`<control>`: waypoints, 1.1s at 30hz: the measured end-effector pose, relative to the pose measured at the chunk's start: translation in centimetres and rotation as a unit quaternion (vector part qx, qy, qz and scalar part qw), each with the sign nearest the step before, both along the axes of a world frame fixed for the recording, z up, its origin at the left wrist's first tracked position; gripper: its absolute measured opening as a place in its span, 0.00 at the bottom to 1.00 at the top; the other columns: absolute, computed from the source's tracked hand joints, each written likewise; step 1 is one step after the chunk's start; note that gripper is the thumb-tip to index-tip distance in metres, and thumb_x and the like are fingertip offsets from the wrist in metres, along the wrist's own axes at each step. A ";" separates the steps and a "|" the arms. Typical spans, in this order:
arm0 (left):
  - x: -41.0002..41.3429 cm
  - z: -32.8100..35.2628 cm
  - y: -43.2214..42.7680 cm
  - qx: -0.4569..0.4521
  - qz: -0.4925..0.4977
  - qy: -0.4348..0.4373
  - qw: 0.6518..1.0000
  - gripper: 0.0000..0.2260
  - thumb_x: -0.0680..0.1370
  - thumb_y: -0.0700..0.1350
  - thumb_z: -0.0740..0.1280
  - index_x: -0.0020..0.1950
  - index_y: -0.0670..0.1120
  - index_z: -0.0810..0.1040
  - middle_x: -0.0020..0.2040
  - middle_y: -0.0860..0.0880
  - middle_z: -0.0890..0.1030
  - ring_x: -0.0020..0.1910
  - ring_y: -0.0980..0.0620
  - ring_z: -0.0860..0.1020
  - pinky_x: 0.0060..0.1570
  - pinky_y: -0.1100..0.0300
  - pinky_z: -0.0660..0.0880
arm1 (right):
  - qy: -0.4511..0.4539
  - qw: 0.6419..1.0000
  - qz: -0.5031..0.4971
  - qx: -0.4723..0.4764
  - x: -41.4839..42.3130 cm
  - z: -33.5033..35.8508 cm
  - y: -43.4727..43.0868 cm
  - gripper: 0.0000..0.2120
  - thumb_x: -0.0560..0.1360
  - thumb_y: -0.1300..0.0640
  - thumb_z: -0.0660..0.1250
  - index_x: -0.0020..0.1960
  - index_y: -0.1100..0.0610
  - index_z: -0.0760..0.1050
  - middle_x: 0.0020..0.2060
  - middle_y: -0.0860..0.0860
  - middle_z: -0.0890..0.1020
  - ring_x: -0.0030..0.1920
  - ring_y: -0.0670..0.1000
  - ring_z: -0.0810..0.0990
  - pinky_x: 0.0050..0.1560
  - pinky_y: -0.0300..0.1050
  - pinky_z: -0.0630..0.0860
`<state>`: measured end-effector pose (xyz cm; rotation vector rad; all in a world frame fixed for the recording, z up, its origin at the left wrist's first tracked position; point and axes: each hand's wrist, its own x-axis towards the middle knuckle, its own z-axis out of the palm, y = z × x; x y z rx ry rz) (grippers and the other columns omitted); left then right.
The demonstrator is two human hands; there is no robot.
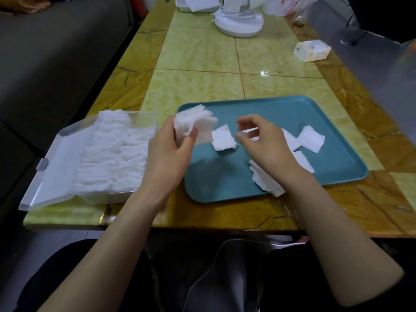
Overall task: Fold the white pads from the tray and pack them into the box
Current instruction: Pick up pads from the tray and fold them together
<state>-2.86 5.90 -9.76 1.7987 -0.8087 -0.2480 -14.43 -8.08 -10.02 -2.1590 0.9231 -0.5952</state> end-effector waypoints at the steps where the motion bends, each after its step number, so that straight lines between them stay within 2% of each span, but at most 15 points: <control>1: 0.1 0.1 0.2 0.002 0.007 0.001 1.000 0.05 0.79 0.46 0.64 0.53 0.47 0.76 0.45 0.49 0.81 0.46 0.50 0.79 0.47 0.51 0.74 | 0.036 0.998 -0.002 -0.043 0.2 -0.5 -0.3 0.14 0.76 0.59 0.64 0.62 0.57 0.73 0.56 0.50 0.79 0.51 0.48 0.77 0.55 0.41 0.72; 3: 0.2 0.2 0.4 0.003 0.009 0.000 1.000 0.05 0.79 0.46 0.64 0.53 0.46 0.76 0.46 0.48 0.82 0.46 0.51 0.79 0.47 0.53 0.75 | 0.094 0.992 0.018 -0.077 1.0 -1.5 -0.6 0.18 0.78 0.57 0.62 0.67 0.58 0.69 0.63 0.53 0.75 0.62 0.52 0.73 0.61 0.45 0.68; 5: 0.3 0.1 0.4 0.009 0.004 -0.013 1.000 0.03 0.79 0.46 0.65 0.51 0.48 0.76 0.42 0.51 0.80 0.41 0.60 0.77 0.41 0.63 0.73 | 0.140 0.985 0.047 -0.090 1.8 -2.2 -0.5 0.20 0.79 0.55 0.61 0.69 0.58 0.66 0.66 0.54 0.72 0.66 0.54 0.69 0.62 0.46 0.64; 7: 0.3 0.0 0.5 0.020 0.003 -0.030 0.999 0.01 0.79 0.45 0.65 0.48 0.50 0.74 0.38 0.55 0.78 0.36 0.65 0.74 0.35 0.70 0.68 | 0.181 0.972 0.082 -0.124 2.5 -2.6 -0.3 0.20 0.79 0.53 0.61 0.69 0.57 0.66 0.66 0.55 0.72 0.65 0.57 0.68 0.61 0.47 0.62; 10: 0.6 -0.1 0.7 0.025 0.005 -0.031 0.999 0.02 0.79 0.45 0.65 0.48 0.48 0.75 0.38 0.55 0.77 0.36 0.64 0.74 0.35 0.69 0.68 | 0.227 0.957 0.100 -0.152 3.0 -2.6 -0.1 0.18 0.78 0.49 0.61 0.64 0.56 0.73 0.63 0.55 0.74 0.61 0.59 0.68 0.59 0.48 0.63; 12: 0.7 -0.1 0.8 0.024 0.009 -0.031 0.999 0.05 0.79 0.46 0.65 0.50 0.45 0.76 0.40 0.51 0.79 0.39 0.57 0.75 0.37 0.62 0.70 | 0.205 0.970 0.081 -0.107 3.0 -2.4 0.0 0.15 0.77 0.49 0.63 0.59 0.56 0.77 0.58 0.56 0.76 0.60 0.58 0.70 0.58 0.49 0.66; 14: 0.9 -0.2 0.7 0.025 0.010 -0.030 0.999 0.06 0.79 0.46 0.65 0.51 0.43 0.76 0.40 0.49 0.79 0.39 0.54 0.75 0.38 0.59 0.70 | 0.167 0.980 0.076 -0.083 2.8 -2.3 0.1 0.15 0.74 0.54 0.68 0.59 0.58 0.75 0.56 0.57 0.77 0.57 0.57 0.74 0.55 0.47 0.68; 18: 0.7 -0.1 0.5 0.035 0.003 -0.024 0.999 0.03 0.79 0.46 0.65 0.48 0.47 0.75 0.38 0.54 0.77 0.36 0.59 0.73 0.34 0.67 0.68 | 0.116 0.991 0.058 0.024 1.9 -2.2 0.2 0.30 0.69 0.58 0.73 0.65 0.58 0.63 0.46 0.51 0.76 0.46 0.50 0.73 0.37 0.38 0.61; 20: 0.7 -0.2 0.4 0.037 0.000 -0.015 0.999 0.02 0.79 0.46 0.64 0.49 0.48 0.75 0.39 0.56 0.77 0.37 0.61 0.74 0.35 0.69 0.68 | 0.131 0.989 0.051 0.035 1.7 -2.2 0.2 0.28 0.69 0.56 0.74 0.63 0.57 0.66 0.42 0.49 0.76 0.45 0.49 0.73 0.33 0.37 0.62; 22: 0.6 -0.2 0.3 0.043 -0.002 -0.010 0.999 0.04 0.79 0.45 0.64 0.52 0.47 0.76 0.40 0.57 0.77 0.39 0.58 0.75 0.38 0.66 0.69 | 0.116 0.992 0.051 0.006 1.4 -2.0 0.3 0.17 0.71 0.54 0.71 0.57 0.56 0.73 0.40 0.47 0.77 0.44 0.47 0.74 0.34 0.31 0.65; 24: 0.5 -0.2 0.2 0.050 -0.002 -0.008 0.999 0.06 0.79 0.45 0.64 0.55 0.47 0.76 0.41 0.56 0.77 0.42 0.55 0.75 0.39 0.64 0.69 | 0.064 0.997 0.052 -0.007 1.0 -1.4 0.4 0.07 0.75 0.55 0.66 0.51 0.56 0.76 0.42 0.49 0.79 0.43 0.47 0.74 0.36 0.33 0.64; 25: 0.5 -0.3 0.2 0.052 -0.003 -0.007 0.999 0.07 0.79 0.45 0.64 0.56 0.47 0.76 0.43 0.55 0.78 0.44 0.54 0.75 0.39 0.64 0.69 | 0.034 0.998 0.054 -0.008 0.8 -0.9 0.5 0.05 0.77 0.56 0.64 0.49 0.56 0.76 0.41 0.48 0.79 0.43 0.47 0.75 0.38 0.34 0.64; 27: 0.6 -0.4 0.3 0.053 -0.005 -0.009 0.999 0.08 0.79 0.45 0.64 0.57 0.46 0.76 0.45 0.54 0.79 0.46 0.54 0.76 0.40 0.66 0.69 | -0.040 0.996 0.078 0.006 0.2 0.3 0.7 0.05 0.79 0.56 0.62 0.45 0.52 0.75 0.38 0.44 0.78 0.42 0.45 0.75 0.40 0.35 0.67; 29: 0.6 -0.4 0.3 0.057 -0.008 -0.014 0.998 0.09 0.79 0.45 0.64 0.57 0.44 0.76 0.48 0.51 0.80 0.48 0.52 0.77 0.44 0.62 0.70 | -0.097 0.986 0.132 0.033 -0.4 1.3 1.1 0.08 0.78 0.58 0.63 0.43 0.47 0.74 0.36 0.40 0.79 0.40 0.40 0.76 0.41 0.33 0.70; 33: 0.6 -0.6 0.3 0.078 -0.019 -0.020 0.997 0.10 0.79 0.45 0.64 0.57 0.43 0.78 0.50 0.49 0.82 0.51 0.50 0.78 0.51 0.53 0.74 | -0.135 0.961 0.231 0.069 -0.8 2.2 2.1 0.10 0.76 0.59 0.66 0.42 0.44 0.76 0.35 0.36 0.80 0.40 0.37 0.77 0.43 0.32 0.73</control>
